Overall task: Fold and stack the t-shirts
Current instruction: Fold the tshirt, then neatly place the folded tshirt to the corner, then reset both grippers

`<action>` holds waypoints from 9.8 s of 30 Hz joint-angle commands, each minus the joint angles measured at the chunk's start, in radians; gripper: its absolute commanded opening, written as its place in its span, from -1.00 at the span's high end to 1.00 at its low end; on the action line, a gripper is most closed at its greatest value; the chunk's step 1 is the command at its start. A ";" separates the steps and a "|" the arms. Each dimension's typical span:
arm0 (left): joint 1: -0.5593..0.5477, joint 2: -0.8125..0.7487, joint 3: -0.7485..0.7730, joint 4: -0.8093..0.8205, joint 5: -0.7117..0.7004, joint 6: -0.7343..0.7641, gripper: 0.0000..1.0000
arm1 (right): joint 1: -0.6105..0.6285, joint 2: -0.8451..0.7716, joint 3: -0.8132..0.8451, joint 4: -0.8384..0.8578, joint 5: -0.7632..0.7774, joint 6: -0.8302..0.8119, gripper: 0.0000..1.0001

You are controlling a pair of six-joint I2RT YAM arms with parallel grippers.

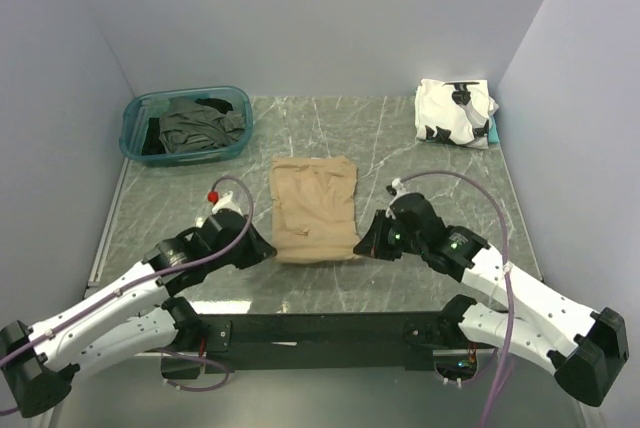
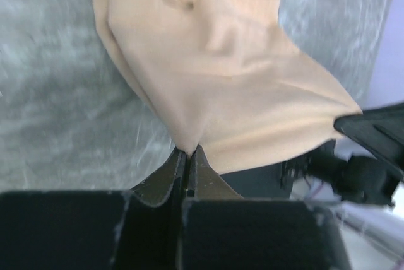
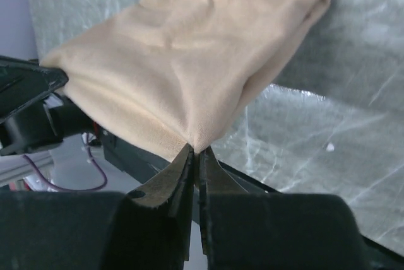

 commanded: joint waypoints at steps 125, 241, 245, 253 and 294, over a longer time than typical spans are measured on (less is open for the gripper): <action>0.520 -0.057 -0.069 0.193 0.128 0.170 -0.99 | -0.226 1.229 0.929 0.086 0.186 -0.537 1.00; 0.520 0.007 0.018 0.191 -0.056 0.155 -0.99 | -0.944 1.565 1.707 0.216 0.395 -0.999 0.72; 0.520 0.029 0.039 0.177 -0.055 0.160 -0.99 | -0.967 1.585 1.704 0.223 0.410 -0.920 -0.11; 0.520 0.039 0.041 0.183 -0.023 0.156 -0.99 | -1.017 1.515 1.658 0.218 0.389 -0.702 -0.64; 0.520 0.095 -0.007 0.265 0.048 0.163 -0.99 | -1.028 1.714 1.782 0.459 0.182 -0.562 -0.81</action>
